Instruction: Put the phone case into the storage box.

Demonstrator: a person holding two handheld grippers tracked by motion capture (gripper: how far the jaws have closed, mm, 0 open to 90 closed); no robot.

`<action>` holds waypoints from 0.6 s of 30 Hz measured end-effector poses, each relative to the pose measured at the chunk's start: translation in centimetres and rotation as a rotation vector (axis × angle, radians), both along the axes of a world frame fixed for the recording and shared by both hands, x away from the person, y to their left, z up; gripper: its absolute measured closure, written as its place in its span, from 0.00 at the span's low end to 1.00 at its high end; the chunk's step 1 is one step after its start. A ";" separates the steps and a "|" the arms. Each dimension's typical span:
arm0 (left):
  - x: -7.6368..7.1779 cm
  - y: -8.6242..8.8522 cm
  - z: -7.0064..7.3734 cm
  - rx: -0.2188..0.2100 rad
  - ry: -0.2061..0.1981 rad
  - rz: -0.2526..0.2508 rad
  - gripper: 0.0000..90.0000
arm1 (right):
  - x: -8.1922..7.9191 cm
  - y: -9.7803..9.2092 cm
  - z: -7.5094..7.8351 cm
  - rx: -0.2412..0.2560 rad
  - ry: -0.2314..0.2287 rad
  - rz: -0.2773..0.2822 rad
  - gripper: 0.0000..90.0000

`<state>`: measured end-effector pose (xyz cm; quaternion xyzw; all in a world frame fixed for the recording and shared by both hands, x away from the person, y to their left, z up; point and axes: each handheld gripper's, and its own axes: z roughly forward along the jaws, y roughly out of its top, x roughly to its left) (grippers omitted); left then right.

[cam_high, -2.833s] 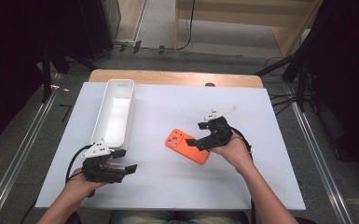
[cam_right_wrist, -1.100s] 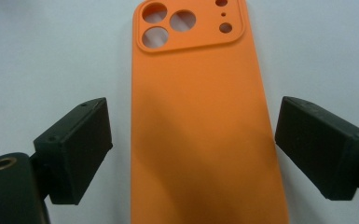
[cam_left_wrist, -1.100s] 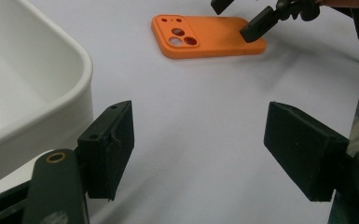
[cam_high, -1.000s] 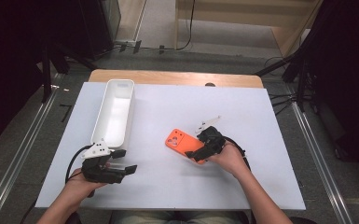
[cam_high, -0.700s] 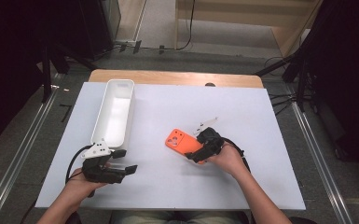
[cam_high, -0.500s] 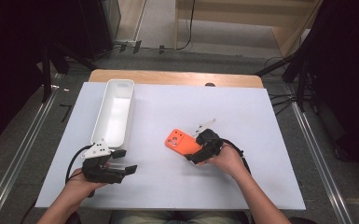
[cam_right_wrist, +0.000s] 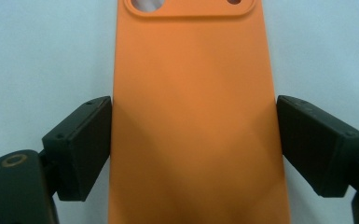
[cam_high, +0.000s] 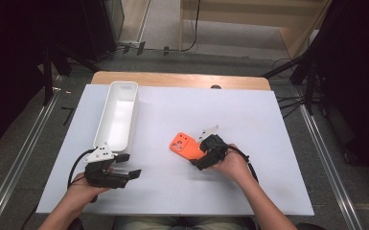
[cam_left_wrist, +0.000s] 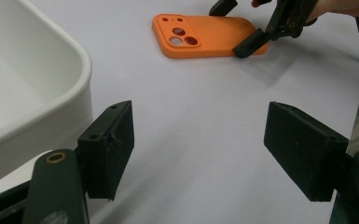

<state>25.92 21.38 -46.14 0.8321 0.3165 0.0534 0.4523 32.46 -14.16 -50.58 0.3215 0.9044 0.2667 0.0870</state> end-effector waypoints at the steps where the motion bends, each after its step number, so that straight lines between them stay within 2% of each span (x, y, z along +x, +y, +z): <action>1: 0.0 0.0 0.0 -0.001 0.001 0.000 0.27 | 0.0 0.0 0.0 -0.004 -0.001 0.005 0.14; 11: 0.0 0.0 0.0 -0.005 -0.003 -0.001 0.27 | -0.1 0.0 0.0 0.004 -0.010 0.001 0.17; 18: 0.0 0.0 0.0 -0.008 -0.002 0.000 0.27 | 0.1 0.0 0.1 -0.002 0.005 0.003 0.17</action>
